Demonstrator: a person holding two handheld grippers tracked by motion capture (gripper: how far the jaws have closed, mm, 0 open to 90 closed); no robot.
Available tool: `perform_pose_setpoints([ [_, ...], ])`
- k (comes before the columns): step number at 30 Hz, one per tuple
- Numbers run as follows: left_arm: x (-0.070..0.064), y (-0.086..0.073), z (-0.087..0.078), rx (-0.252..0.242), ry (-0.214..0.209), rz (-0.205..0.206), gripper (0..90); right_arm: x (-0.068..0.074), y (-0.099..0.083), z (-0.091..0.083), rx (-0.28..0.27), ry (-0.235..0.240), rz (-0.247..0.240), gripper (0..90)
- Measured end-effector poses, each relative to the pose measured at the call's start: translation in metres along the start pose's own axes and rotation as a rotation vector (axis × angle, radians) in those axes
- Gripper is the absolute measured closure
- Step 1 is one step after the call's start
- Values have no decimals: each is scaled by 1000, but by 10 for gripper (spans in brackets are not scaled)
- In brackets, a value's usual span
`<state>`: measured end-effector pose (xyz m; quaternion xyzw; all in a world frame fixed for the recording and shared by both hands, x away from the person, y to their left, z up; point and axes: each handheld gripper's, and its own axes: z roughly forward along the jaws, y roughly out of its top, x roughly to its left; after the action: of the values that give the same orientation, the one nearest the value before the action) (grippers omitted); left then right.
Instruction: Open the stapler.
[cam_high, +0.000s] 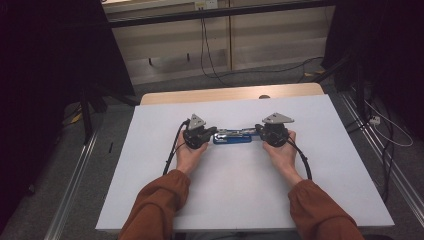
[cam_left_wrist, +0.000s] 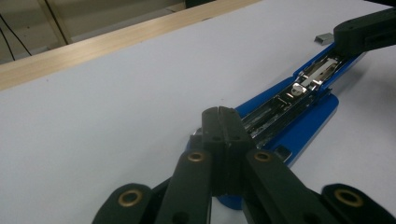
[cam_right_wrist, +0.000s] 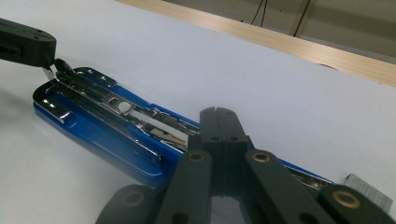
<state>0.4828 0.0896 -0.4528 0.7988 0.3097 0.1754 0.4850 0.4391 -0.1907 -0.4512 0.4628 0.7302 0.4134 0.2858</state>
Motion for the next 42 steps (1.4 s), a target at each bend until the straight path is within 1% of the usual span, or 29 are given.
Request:
perform_pose_setpoints([
  [3,-1,1,0,-2,7,6,900,0,-1,1,3,1,1,900],
  [10,-1,2,-1,-8,1,-2,900,-1,0,1,7,9,2,900],
  [13,-1,2,-1,-13,1,-6,900,-3,0,1,4,21,16,900],
  [16,-1,2,-2,-13,1,-10,900,-5,0,0,2,25,9,900],
  [17,-1,2,-2,-12,3,-7,899,-5,0,-1,2,18,6,900],
  [18,-1,2,-2,-16,-1,-10,886,-6,1,-2,2,24,8,900],
  [20,-1,1,-3,-18,16,-5,819,-8,1,-3,-2,30,8,900],
  [24,0,1,-3,-20,17,-9,808,-10,2,-6,-6,30,8,900],
  [26,0,2,-4,-23,21,0,785,-11,3,-8,-10,35,5,889],
  [29,0,2,-4,-37,13,-7,744,-12,2,-9,-11,42,2,864],
  [31,1,2,-5,-41,22,-4,710,-13,2,-10,-14,48,-5,850],
  [32,0,3,-5,-47,24,-16,689,-13,2,-11,-16,51,-7,839],
  [33,1,3,-5,-49,32,-16,661,-14,2,-12,-23,55,-3,817],
  [34,1,4,-6,-52,39,-27,628,-15,2,-13,-25,55,7,802],
  [36,1,4,-6,-54,52,-31,572,-16,3,-15,-34,53,10,764],
  [39,0,5,-7,-47,65,-26,493,-19,3,-18,-48,40,13,679],
  [40,-1,5,-8,-41,67,-30,456,-20,3,-19,-51,43,23,626],
  [42,-1,5,-8,-34,61,-33,409,-21,2,-20,-57,28,24,547],
])
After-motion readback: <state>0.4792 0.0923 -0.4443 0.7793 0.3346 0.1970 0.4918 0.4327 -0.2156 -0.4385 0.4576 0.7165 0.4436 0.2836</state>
